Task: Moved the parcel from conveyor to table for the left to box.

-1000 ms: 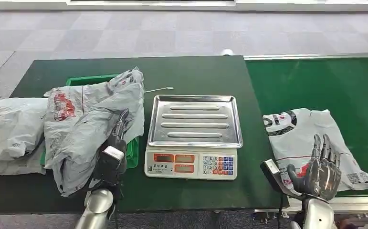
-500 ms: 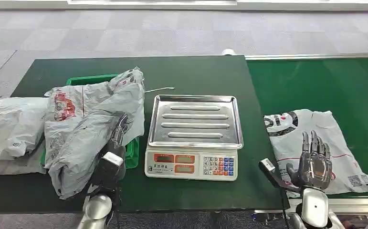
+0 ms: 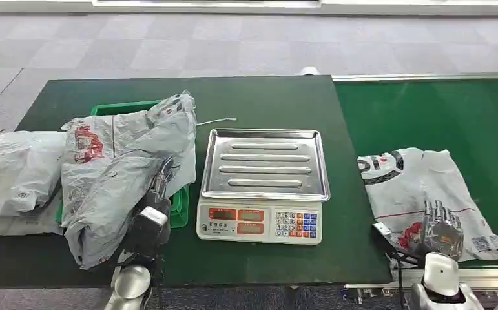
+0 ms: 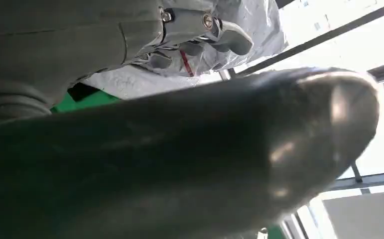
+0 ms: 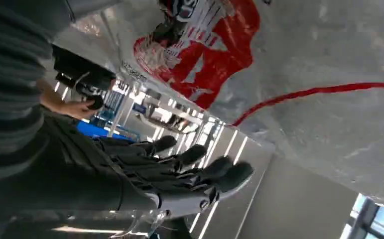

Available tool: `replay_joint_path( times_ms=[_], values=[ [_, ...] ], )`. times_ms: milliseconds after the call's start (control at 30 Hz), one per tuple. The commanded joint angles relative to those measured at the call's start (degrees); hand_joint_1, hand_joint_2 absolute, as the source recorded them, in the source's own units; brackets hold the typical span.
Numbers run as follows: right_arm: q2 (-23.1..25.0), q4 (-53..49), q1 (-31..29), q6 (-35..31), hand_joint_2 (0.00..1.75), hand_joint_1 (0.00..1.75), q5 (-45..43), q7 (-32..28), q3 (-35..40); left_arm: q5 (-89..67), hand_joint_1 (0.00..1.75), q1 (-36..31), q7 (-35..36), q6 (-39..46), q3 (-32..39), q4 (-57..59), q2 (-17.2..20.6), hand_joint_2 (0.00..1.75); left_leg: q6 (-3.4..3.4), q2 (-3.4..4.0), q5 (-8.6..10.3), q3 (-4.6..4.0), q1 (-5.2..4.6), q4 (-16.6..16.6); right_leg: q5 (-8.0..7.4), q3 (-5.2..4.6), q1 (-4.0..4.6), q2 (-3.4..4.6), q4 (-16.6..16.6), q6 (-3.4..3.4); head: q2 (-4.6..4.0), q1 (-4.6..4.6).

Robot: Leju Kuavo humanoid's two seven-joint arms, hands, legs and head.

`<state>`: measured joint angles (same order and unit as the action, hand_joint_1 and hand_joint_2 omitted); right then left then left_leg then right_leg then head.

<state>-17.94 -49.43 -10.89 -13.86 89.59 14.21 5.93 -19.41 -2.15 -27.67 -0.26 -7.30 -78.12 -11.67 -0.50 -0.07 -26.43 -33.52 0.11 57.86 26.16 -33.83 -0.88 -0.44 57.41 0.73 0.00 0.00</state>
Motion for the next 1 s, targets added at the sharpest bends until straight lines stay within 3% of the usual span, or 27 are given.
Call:
replay_joint_path(
  times_ms=[33,67,133,267,367,533,700,1000],
  values=[
    [1.5,18.7,-5.9,4.0,1.75,0.00,0.4,-0.4,-7.3,-5.9,0.00,-3.1,3.3,3.9,-0.4,2.9,1.6,0.00,0.01,0.03,-0.02,0.23,0.06,-0.1,-0.05,0.24,0.06,0.05,-0.2,-0.04,0.00,-0.02],
    [1.9,18.6,-5.9,3.8,1.75,0.00,0.4,-0.5,-7.6,-13.0,0.00,-4.5,5.1,7.9,-2.1,3.1,2.6,0.00,0.04,0.01,0.00,0.29,0.03,-0.1,-0.03,0.31,0.03,0.04,-0.2,-0.02,-0.02,-0.04],
    [2.7,17.6,-5.6,4.0,1.75,0.00,0.4,-0.1,-7.3,-14.2,0.00,-10.9,8.9,7.3,-1.0,7.6,4.0,0.00,0.12,-0.17,0.02,0.33,0.09,0.0,0.06,0.47,0.08,-0.16,-0.2,0.12,-0.02,-0.02],
    [3.0,11.7,-0.3,4.9,1.75,0.00,0.4,-1.3,-9.9,-17.3,0.00,-32.5,8.5,8.7,2.6,35.2,9.4,0.00,0.26,-0.54,0.29,0.42,0.14,-0.1,0.13,0.73,0.11,-0.60,-0.4,0.00,0.00,-0.02],
    [3.0,10.5,1.9,5.0,1.75,0.00,0.4,-2.6,-11.4,-20.1,0.00,-40.3,9.4,9.5,3.3,44.3,10.6,0.00,0.44,-0.92,0.80,0.17,0.14,-0.2,-0.04,0.63,0.11,-1.03,-0.6,0.11,0.00,-0.02],
    [2.0,11.5,0.9,5.6,1.75,0.00,0.4,-5.1,-10.3,-24.6,0.00,-58.3,17.4,8.7,6.2,56.0,17.0,0.00,0.37,-0.78,0.79,-0.03,0.28,0.2,-0.58,0.49,0.27,-0.81,-0.3,0.25,-0.02,-0.02],
    [1.1,14.3,-0.2,5.7,1.75,0.00,-0.7,-7.6,-10.4,-27.6,0.00,-62.5,20.3,6.7,6.6,57.6,17.4,0.00,0.17,0.04,0.88,-0.15,0.24,0.1,-1.03,0.09,0.24,0.02,-0.4,0.06,0.00,-0.02],
    [1.1,14.6,-0.1,5.4,1.75,0.00,-0.8,-7.8,-10.3,-28.0,0.00,-61.8,20.5,7.6,6.6,57.6,16.7,0.00,0.22,-0.04,0.86,-0.13,0.34,0.0,-0.99,0.25,0.33,-0.01,-0.6,0.10,-0.02,-0.02]
  ],
)
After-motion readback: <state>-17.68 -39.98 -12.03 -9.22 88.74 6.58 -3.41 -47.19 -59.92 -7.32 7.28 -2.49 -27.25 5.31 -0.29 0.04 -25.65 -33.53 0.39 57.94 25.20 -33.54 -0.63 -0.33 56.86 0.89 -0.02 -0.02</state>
